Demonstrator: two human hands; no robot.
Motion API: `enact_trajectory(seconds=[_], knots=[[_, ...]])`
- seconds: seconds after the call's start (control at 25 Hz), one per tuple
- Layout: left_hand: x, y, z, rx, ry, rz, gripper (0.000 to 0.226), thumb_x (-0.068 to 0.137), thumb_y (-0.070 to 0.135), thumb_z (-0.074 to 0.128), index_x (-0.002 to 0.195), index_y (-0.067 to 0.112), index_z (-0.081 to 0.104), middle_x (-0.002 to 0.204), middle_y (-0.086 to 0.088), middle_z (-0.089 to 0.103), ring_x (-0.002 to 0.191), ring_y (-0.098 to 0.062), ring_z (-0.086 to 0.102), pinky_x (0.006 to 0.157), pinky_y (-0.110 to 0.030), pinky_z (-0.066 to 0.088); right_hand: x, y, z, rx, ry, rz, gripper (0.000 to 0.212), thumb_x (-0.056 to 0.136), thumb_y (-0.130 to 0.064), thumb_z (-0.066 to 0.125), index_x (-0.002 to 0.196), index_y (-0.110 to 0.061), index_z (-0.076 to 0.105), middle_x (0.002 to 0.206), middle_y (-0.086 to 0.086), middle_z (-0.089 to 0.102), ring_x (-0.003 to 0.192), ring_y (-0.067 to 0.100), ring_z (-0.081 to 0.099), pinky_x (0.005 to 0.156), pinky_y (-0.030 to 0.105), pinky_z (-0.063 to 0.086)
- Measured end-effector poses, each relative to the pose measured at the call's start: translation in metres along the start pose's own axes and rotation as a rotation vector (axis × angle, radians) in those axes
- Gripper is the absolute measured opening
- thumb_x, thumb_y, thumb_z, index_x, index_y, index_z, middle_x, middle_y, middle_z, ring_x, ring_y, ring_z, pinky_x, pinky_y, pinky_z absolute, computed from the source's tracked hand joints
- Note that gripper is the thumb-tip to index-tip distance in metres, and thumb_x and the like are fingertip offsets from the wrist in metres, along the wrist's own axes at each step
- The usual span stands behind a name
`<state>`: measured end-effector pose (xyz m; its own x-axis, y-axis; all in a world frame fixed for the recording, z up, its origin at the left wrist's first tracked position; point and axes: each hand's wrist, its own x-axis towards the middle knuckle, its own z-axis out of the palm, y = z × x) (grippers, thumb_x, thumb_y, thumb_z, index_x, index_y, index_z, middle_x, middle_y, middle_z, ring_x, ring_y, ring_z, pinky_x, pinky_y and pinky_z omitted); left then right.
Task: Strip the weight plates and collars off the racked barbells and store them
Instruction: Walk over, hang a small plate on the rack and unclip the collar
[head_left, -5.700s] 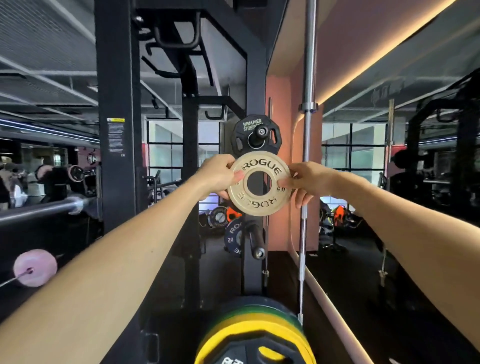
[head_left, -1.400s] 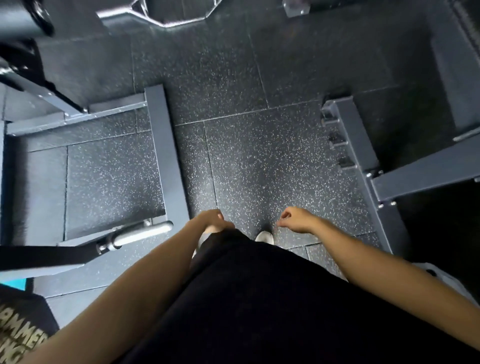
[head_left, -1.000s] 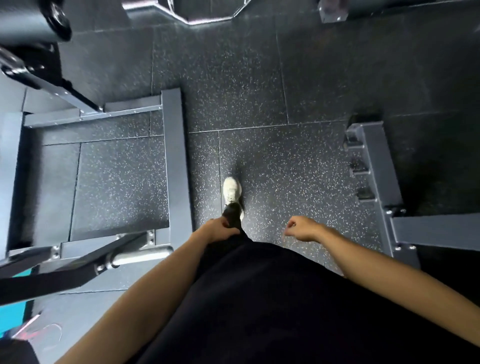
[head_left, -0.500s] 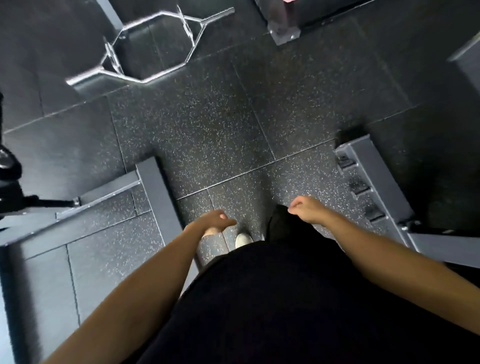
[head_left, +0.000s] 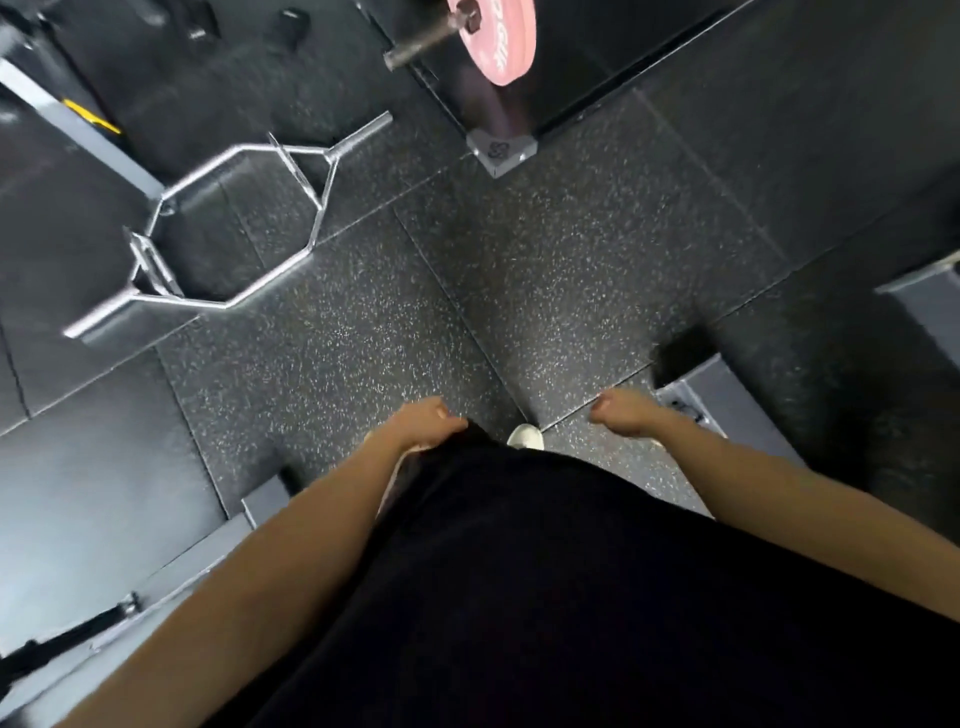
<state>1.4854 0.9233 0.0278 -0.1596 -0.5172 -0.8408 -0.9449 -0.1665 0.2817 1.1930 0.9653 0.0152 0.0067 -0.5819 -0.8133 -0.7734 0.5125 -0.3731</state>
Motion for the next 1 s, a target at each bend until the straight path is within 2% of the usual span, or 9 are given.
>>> enact_trajectory(seconds=[0.12, 0.24, 0.32, 0.48, 0.64, 0.68, 0.76, 0.84, 1.0], knots=[[0.048, 0.049, -0.065, 0.011, 0.037, 0.028, 0.045, 0.091, 0.048, 0.057, 0.119, 0.012, 0.060, 0.123, -0.008, 0.062, 0.111, -0.025, 0.057, 0.090, -0.031, 0.042, 0.041, -0.023, -0.067, 0.098, 0.047, 0.008, 0.031, 0.094, -0.025, 0.057, 0.114, -0.003, 0.067, 0.119, 0.016, 0.066, 0.108, 0.029, 0.061, 0.091, 0.034, 0.047], [0.101, 0.091, -0.116, 0.116, -0.034, 0.040, 0.042, 0.091, 0.049, 0.056, 0.115, 0.015, 0.061, 0.118, -0.006, 0.063, 0.103, -0.021, 0.057, 0.085, -0.030, 0.042, 0.083, -0.033, -0.115, 0.154, 0.036, 0.035, 0.031, 0.094, -0.025, 0.059, 0.116, -0.005, 0.066, 0.120, 0.014, 0.065, 0.110, 0.028, 0.060, 0.095, 0.038, 0.049], [0.142, 0.120, -0.155, 0.168, -0.093, 0.077, 0.041, 0.092, 0.050, 0.054, 0.116, 0.017, 0.060, 0.120, -0.005, 0.062, 0.100, -0.019, 0.055, 0.085, -0.029, 0.042, 0.115, -0.037, -0.146, 0.190, 0.015, 0.087, 0.031, 0.093, -0.024, 0.060, 0.117, -0.005, 0.065, 0.117, 0.013, 0.065, 0.105, 0.027, 0.060, 0.090, 0.035, 0.049], [0.242, 0.195, -0.275, 0.249, -0.167, 0.130, 0.044, 0.093, 0.047, 0.054, 0.122, 0.012, 0.058, 0.124, -0.006, 0.060, 0.110, -0.024, 0.058, 0.094, -0.034, 0.045, 0.184, -0.048, -0.240, 0.283, 0.038, 0.242, 0.023, 0.092, -0.024, 0.061, 0.107, -0.008, 0.064, 0.105, 0.013, 0.063, 0.089, 0.025, 0.057, 0.075, 0.028, 0.045], [0.314, 0.293, -0.388, 0.357, -0.198, 0.215, 0.029, 0.096, 0.044, 0.052, 0.095, 0.016, 0.057, 0.104, -0.008, 0.055, 0.094, -0.021, 0.053, 0.073, -0.031, 0.040, 0.229, -0.064, -0.355, 0.352, 0.235, 0.300, 0.039, 0.092, -0.029, 0.060, 0.123, -0.005, 0.059, 0.130, 0.013, 0.058, 0.115, 0.030, 0.055, 0.091, 0.032, 0.043], [0.326, 0.319, -0.409, 0.407, -0.215, 0.225, 0.030, 0.096, 0.043, 0.051, 0.095, 0.014, 0.056, 0.102, -0.009, 0.054, 0.094, -0.020, 0.053, 0.075, -0.031, 0.040, 0.238, -0.067, -0.378, 0.401, 0.267, 0.316, 0.040, 0.092, -0.030, 0.060, 0.124, -0.006, 0.058, 0.131, 0.013, 0.057, 0.118, 0.031, 0.054, 0.093, 0.033, 0.043], [0.356, 0.370, -0.438, 0.469, -0.246, 0.260, 0.039, 0.096, 0.043, 0.050, 0.111, 0.008, 0.058, 0.112, -0.010, 0.056, 0.106, -0.025, 0.056, 0.087, -0.034, 0.042, 0.260, -0.068, -0.417, 0.479, 0.278, 0.349, 0.038, 0.092, -0.030, 0.060, 0.123, -0.008, 0.059, 0.131, 0.013, 0.058, 0.119, 0.031, 0.054, 0.095, 0.034, 0.043], [0.388, 0.416, -0.459, 0.506, -0.272, 0.266, 0.042, 0.094, 0.046, 0.052, 0.116, 0.011, 0.059, 0.114, -0.005, 0.054, 0.117, -0.030, 0.056, 0.088, -0.035, 0.041, 0.287, -0.061, -0.456, 0.521, 0.271, 0.371, 0.039, 0.092, -0.029, 0.059, 0.125, -0.009, 0.058, 0.131, 0.013, 0.058, 0.119, 0.031, 0.054, 0.095, 0.035, 0.043], [0.456, 0.514, -0.482, 0.630, -0.271, 0.275, 0.046, 0.094, 0.045, 0.051, 0.115, 0.006, 0.062, 0.118, -0.011, 0.063, 0.110, -0.027, 0.059, 0.088, -0.032, 0.043, 0.346, -0.032, -0.540, 0.583, 0.258, 0.422, 0.050, 0.090, -0.029, 0.060, 0.135, -0.009, 0.049, 0.136, 0.013, 0.054, 0.123, 0.033, 0.051, 0.095, 0.034, 0.042]])
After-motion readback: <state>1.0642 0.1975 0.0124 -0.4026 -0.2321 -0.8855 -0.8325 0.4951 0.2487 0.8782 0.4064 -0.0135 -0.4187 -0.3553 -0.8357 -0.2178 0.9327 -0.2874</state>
